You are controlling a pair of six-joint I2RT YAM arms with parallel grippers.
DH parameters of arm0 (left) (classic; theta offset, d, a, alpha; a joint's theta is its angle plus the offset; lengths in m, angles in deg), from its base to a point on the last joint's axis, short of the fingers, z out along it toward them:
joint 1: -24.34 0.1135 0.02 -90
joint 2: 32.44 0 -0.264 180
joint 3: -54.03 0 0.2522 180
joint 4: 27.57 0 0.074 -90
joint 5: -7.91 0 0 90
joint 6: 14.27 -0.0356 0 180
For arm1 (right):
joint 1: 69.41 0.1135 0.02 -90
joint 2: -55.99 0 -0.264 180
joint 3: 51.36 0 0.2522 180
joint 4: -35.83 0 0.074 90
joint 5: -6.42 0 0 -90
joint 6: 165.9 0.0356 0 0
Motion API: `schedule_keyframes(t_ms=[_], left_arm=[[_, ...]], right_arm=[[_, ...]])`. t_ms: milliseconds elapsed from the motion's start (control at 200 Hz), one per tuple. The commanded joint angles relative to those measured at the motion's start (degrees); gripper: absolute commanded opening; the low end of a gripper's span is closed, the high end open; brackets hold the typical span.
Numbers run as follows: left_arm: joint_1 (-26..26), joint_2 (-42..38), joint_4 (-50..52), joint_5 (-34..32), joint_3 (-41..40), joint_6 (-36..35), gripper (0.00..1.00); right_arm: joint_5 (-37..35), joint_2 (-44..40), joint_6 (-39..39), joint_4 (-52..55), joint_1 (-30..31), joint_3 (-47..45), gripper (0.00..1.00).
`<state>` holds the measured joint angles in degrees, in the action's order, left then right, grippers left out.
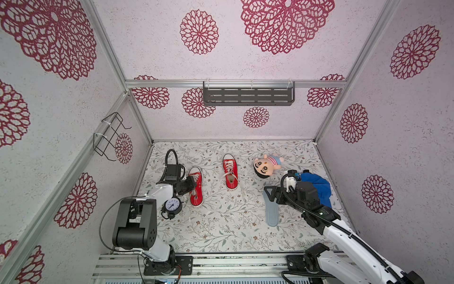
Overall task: Remove the insole from the shoe
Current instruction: Pick up the shoe at the center of the board, then place the shoe at the center of the board.
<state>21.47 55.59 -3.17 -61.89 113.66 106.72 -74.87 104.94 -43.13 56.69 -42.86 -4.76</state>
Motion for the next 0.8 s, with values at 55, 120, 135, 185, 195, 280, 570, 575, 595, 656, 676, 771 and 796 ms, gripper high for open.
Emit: schedule_keyframes(t_ms=[55,120,135,185,195,280,570,575,595,656,676,771,796], left_arm=[[-1.57,-10.87,-0.99,1.59,-1.84,1.54,0.0],[-2.58,-15.11,1.21,1.2,-2.64,2.65,0.0],[-2.99,-16.03,1.91,0.94,-2.75,2.94,0.0],[-4.47,-19.57,4.04,-0.18,-3.38,3.98,0.0],[-4.89,-20.27,4.72,-0.3,-3.52,4.13,0.0],[-8.94,-26.27,8.02,-3.19,-4.82,7.1,0.0],[-27.13,-38.62,8.29,-15.25,-12.15,24.01,0.0],[-27.46,-38.63,8.23,-15.44,-12.22,24.29,0.0],[-28.77,-38.56,7.89,-16.29,-12.49,25.13,0.0],[-32.38,-37.77,7.31,-18.91,-12.73,26.84,0.0],[-33.44,-37.3,7.18,-19.6,-12.66,27.28,0.0],[-37.69,-34.29,6.18,-22.36,-11.85,28.68,0.0],[-38.72,-33.31,5.76,-23.0,-11.62,28.98,0.0]], right_arm=[[-2.03,0.14,0.83,-3.05,0.2,-0.19,0.88],[-2.56,0.12,1.05,-2.92,0.17,-0.27,0.88],[-2.72,0.1,1.14,-2.81,0.18,-0.39,0.88],[-3.35,-0.23,1.48,-2.38,0.2,-0.47,0.88],[-3.48,-0.32,1.61,-2.31,0.18,-0.53,0.88],[-4.4,-1.36,2.52,-2.08,0.25,-1.31,0.88],[-4.86,-4.69,4.69,-0.54,0.18,-3.48,0.88],[-4.85,-4.72,4.68,-0.48,0.18,-3.48,0.88],[-4.8,-4.89,4.69,-0.21,0.17,-3.48,0.88],[-4.79,-5.2,4.79,0.41,0.19,-3.48,0.88],[-4.81,-5.31,4.82,0.58,0.18,-3.53,0.88],[-4.82,-6.1,5.09,1.08,0.2,-3.87,0.88],[-4.84,-6.34,5.2,1.08,0.17,-4.08,0.88]])
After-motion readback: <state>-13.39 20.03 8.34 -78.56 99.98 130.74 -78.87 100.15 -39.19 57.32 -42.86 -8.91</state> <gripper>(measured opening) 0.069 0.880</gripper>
